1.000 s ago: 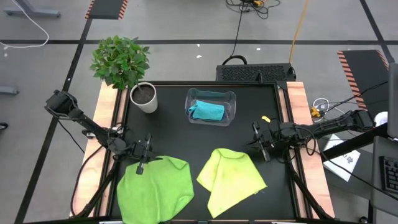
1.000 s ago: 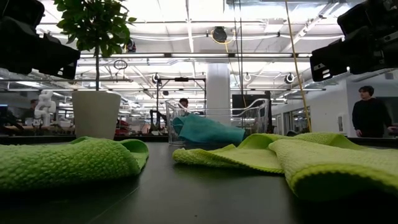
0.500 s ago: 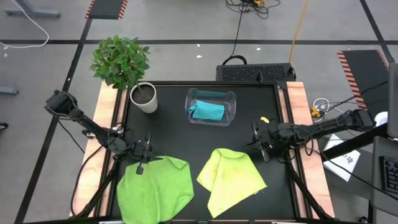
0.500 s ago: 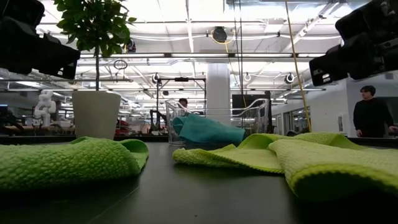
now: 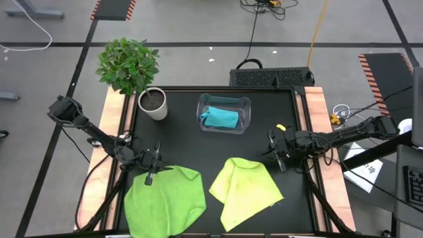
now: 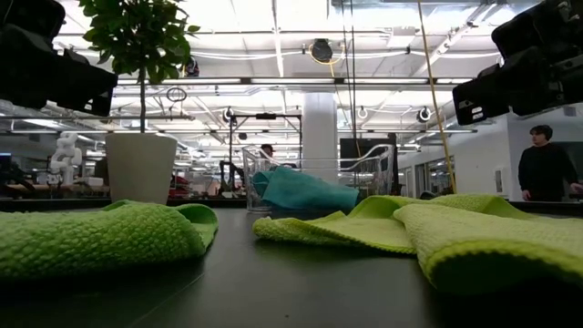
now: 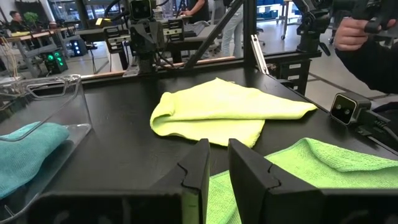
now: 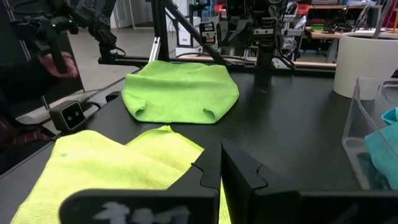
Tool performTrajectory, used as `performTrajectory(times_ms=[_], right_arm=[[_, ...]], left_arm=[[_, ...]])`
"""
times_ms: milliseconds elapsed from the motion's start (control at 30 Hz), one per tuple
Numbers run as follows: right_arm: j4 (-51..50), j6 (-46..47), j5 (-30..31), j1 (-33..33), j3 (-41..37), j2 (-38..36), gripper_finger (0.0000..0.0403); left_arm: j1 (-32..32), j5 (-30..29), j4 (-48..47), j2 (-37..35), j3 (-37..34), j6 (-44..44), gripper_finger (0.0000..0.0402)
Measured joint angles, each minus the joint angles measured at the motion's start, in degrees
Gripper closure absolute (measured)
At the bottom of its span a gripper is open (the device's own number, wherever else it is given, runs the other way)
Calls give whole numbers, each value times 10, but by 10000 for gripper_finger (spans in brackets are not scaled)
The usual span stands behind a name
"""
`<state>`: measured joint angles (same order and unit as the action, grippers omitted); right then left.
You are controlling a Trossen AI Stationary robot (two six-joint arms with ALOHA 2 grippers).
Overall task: Fold microfiber towels
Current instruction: Fold the light green towel
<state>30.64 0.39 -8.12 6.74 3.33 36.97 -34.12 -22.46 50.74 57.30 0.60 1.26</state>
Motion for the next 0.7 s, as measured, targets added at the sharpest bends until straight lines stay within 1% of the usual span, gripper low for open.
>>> performTrajectory(times_ms=[200,333,400,567,700], right_arm=[[-12,-3,0,0,0,0,403],[-13,-19,6,0,0,0,403],[-8,-7,6,0,0,0,403],[-1,-11,4,0,0,0,403],[12,-18,4,1,0,0,403]], left_arm=[[0,0,5,0,0,-1,339],[0,-1,13,0,0,-33,339],[0,-1,31,0,0,-35,339],[0,-1,46,0,0,-50,339],[0,-1,49,0,0,-42,339]])
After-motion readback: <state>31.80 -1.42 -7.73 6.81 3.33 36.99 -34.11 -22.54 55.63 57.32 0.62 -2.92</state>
